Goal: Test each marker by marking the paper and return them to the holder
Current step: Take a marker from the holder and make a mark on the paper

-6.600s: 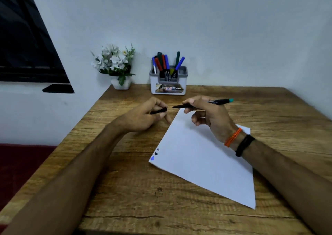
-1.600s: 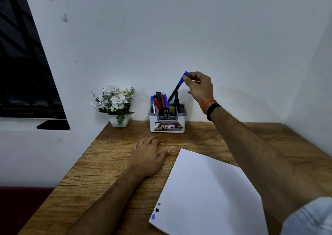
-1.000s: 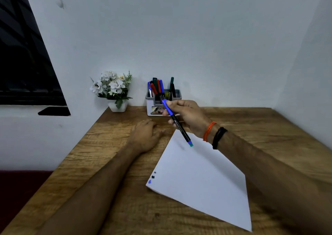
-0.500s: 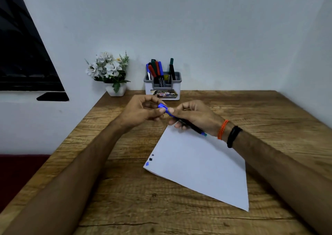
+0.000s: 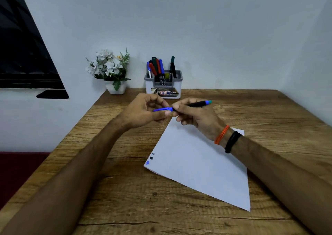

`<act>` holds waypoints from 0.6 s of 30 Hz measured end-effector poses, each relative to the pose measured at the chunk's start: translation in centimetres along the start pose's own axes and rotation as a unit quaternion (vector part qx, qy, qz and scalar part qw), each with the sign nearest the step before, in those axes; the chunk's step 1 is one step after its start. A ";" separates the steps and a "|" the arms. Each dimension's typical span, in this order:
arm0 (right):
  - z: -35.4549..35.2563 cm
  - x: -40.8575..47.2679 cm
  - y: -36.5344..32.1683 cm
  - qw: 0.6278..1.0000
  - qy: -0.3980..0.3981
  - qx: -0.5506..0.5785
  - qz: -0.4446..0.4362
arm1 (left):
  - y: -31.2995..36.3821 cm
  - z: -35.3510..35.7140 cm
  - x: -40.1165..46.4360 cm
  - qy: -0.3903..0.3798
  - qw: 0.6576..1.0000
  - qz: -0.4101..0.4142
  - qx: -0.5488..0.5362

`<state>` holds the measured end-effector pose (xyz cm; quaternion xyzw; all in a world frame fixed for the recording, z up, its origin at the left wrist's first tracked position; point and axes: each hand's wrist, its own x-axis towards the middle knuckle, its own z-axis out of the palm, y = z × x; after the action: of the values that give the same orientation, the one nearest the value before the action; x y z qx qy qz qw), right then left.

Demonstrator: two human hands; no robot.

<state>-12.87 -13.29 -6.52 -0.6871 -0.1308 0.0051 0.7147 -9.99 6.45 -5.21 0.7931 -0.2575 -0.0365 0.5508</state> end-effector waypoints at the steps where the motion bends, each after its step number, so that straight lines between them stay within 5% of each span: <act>1: 0.1 -0.1 0.0 1.000 -0.007 -0.019 -0.009 | 0.1 0.2 0.0 -0.008 1.000 0.011 0.014; 18: -0.1 0.2 0.8 0.996 -0.070 -0.040 -0.040 | 0.6 1.7 -0.7 -0.069 0.956 0.112 0.261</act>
<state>-12.53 -13.30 -7.27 -0.7071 -0.2075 0.0194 0.6757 -11.40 5.15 -5.54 0.8706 -0.3828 0.0396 0.3067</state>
